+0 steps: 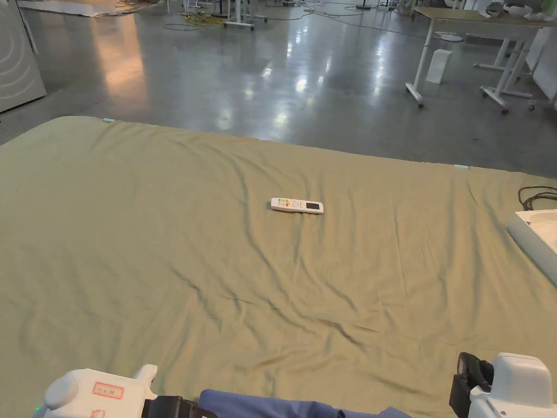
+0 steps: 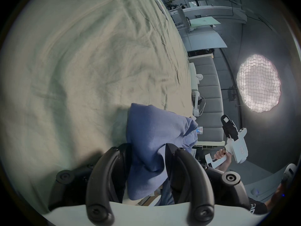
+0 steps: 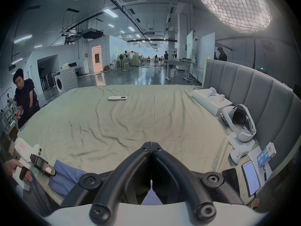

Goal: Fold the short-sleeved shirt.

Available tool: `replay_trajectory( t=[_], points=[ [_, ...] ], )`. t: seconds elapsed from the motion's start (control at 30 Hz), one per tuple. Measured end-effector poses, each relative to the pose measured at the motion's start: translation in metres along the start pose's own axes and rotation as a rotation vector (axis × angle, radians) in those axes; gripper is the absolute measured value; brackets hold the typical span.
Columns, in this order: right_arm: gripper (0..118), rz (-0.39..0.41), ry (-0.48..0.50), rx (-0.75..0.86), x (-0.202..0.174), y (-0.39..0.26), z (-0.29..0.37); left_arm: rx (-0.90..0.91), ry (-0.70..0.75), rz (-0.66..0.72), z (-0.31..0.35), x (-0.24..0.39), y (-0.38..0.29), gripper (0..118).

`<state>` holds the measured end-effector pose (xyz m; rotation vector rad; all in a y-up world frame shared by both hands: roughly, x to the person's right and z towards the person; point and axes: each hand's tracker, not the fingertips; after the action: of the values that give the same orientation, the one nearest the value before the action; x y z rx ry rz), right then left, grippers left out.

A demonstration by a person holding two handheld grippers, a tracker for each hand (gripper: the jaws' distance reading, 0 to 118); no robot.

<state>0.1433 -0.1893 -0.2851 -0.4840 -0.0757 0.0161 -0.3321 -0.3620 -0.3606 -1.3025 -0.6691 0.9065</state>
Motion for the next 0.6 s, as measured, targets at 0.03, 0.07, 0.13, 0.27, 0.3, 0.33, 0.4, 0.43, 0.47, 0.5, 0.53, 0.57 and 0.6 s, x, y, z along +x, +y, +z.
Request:
replay_trajectory(
  t=[0.03,0.07,0.13,0.27,0.3,0.33,0.4,0.43,0.47,0.5,0.53,0.57,0.6],
  points=[
    [0,0.003,-0.003,-0.002,0.0,0.0,0.0,0.002,0.008,0.002,0.004,0.002,0.0,46],
    [0,0.005,-0.005,-0.002,0.001,0.0,0.001,0.007,0.027,-0.011,0.008,0.004,0.0,46],
    [0,0.006,-0.008,-0.003,0.001,0.0,0.002,0.019,0.077,-0.044,0.017,0.0,-0.001,46],
    [0,-0.002,-0.008,-0.012,-0.001,-0.001,0.0,0.007,0.074,-0.028,0.015,0.002,0.001,46],
    [0,-0.003,-0.004,-0.015,-0.002,-0.001,0.0,0.003,0.068,-0.03,0.012,0.002,0.001,46],
    [0,-0.003,0.0,-0.015,-0.004,-0.002,0.0,0.006,0.056,-0.03,0.007,0.003,-0.001,46],
    [0,0.003,0.006,-0.015,-0.008,-0.002,0.001,0.008,0.021,-0.02,0.001,-0.006,0.005,46],
    [0,0.006,0.008,-0.016,-0.009,-0.003,0.001,0.003,-0.001,-0.021,-0.003,-0.006,0.005,46],
    [0,0.009,0.011,-0.017,-0.01,-0.002,0.002,-0.002,-0.011,-0.019,-0.007,-0.006,0.005,46],
    [0,0.011,0.012,-0.018,-0.01,-0.002,0.002,0.0,-0.019,-0.015,-0.008,-0.002,0.005,46],
    [0,0.012,0.012,-0.019,-0.011,-0.002,0.002,0.001,-0.022,-0.013,-0.009,0.001,0.004,46],
    [0,0.011,0.012,-0.019,-0.011,-0.002,0.001,0.001,-0.028,-0.013,-0.011,0.002,0.004,46],
    [0,0.01,0.013,-0.02,-0.011,-0.002,0.001,0.001,-0.028,-0.013,-0.013,0.004,0.004,46]
  ],
)
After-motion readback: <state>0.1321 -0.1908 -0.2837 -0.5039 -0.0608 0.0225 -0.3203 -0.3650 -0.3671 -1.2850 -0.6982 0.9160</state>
